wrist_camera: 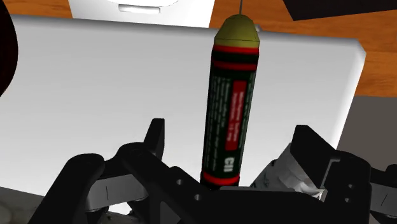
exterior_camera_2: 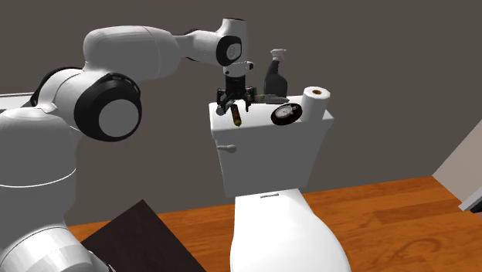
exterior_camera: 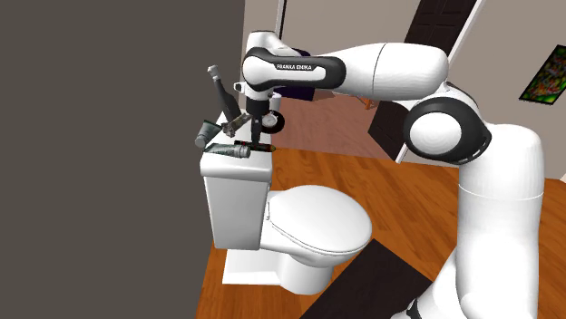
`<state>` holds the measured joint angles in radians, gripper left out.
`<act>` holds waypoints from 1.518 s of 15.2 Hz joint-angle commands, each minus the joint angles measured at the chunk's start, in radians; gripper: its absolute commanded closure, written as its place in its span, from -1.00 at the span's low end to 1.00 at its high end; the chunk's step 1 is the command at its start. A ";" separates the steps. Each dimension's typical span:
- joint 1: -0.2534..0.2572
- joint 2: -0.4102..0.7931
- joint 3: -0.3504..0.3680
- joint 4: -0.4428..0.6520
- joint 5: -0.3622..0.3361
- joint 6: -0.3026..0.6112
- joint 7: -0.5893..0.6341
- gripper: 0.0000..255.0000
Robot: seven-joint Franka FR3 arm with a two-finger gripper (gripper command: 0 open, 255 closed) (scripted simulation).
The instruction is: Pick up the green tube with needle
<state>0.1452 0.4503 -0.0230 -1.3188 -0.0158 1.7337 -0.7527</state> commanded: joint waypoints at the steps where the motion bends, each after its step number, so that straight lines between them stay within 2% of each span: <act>1: 0.001 0.002 0.001 -0.024 0.000 0.026 0.001 -1.00; 4: 0.001 0.002 0.001 -0.044 0.000 0.047 0.001 -1.00; 5: 0.001 0.001 0.001 -0.047 0.000 0.048 0.001 1.00; 14: 0.001 0.002 0.001 -0.044 0.000 0.047 0.001 1.00; 23: 0.001 0.008 0.000 0.086 0.000 -0.078 -0.001 1.00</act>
<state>0.1451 0.4540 -0.0231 -1.2544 -0.0154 1.6738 -0.7547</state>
